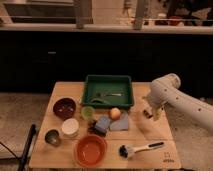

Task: Place eraser in red bowl

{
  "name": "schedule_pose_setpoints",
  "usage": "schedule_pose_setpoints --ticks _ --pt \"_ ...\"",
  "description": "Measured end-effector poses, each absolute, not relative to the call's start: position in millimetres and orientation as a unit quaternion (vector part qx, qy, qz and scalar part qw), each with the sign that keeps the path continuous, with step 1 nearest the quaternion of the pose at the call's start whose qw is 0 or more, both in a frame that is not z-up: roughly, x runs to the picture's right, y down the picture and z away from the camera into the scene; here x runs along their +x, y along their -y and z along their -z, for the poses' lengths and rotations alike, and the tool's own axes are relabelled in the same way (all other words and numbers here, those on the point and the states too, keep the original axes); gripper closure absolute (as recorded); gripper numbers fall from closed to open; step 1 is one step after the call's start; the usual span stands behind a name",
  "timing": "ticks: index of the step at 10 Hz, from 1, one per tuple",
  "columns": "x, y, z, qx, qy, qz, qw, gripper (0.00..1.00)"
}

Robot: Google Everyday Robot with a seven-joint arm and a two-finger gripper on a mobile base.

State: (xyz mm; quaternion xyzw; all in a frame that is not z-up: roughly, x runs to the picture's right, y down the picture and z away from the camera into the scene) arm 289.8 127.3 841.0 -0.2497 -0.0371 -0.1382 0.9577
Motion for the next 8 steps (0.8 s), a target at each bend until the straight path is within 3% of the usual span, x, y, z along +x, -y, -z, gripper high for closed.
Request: schedule_pose_setpoints --ticks 8 --pt "326 -131 -879 -0.241 0.062 0.082 0.965 0.20"
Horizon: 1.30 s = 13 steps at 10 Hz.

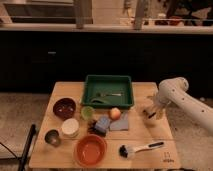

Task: Place eraser in red bowl

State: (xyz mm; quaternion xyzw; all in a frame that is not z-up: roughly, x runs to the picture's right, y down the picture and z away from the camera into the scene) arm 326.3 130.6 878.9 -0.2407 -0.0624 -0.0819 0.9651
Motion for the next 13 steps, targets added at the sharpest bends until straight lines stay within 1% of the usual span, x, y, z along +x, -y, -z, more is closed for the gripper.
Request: schedule_pose_setpoints --ticks 7,8,9,10,11,12,13 --pt "345 -143 -895 -0.261 0.075 0.044 0.961 0.21" --pt "345 -143 -897 -0.264 0.076 0.044 0.960 0.27" --pt "345 -144 -898 -0.266 0.077 0.043 0.960 0.34" --pt "348 -144 -898 -0.269 0.077 0.041 0.959 0.47" --pt "349 -144 -898 -0.269 0.078 0.040 0.959 0.51" --pt "352 -142 -897 -0.268 0.081 0.035 0.959 0.65" --pt "360 -142 -894 -0.266 0.081 0.029 0.960 0.75"
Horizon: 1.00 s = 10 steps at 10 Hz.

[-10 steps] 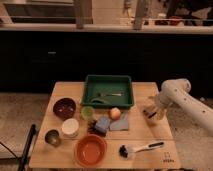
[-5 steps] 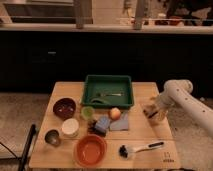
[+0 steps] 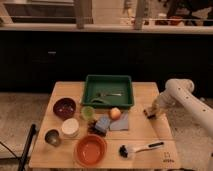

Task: Place eraser in red bowl

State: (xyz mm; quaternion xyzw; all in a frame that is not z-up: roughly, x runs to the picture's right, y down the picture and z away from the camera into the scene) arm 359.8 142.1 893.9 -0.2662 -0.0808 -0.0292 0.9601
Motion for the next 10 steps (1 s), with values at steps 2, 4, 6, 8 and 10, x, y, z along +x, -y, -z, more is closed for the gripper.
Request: schedule_pose_setpoints --ticks 2,4,6,8,10 --pt "369 -142 -891 -0.263 0.081 0.022 0.961 0.94" --pt "373 -143 -889 -0.262 0.085 0.021 0.961 1.00" --pt "368 -142 -883 -0.258 0.092 0.029 0.961 1.00" --pt "355 -137 -876 -0.253 0.106 0.045 0.961 1.00" --pt "338 -130 -861 -0.245 0.119 0.065 0.960 1.00"
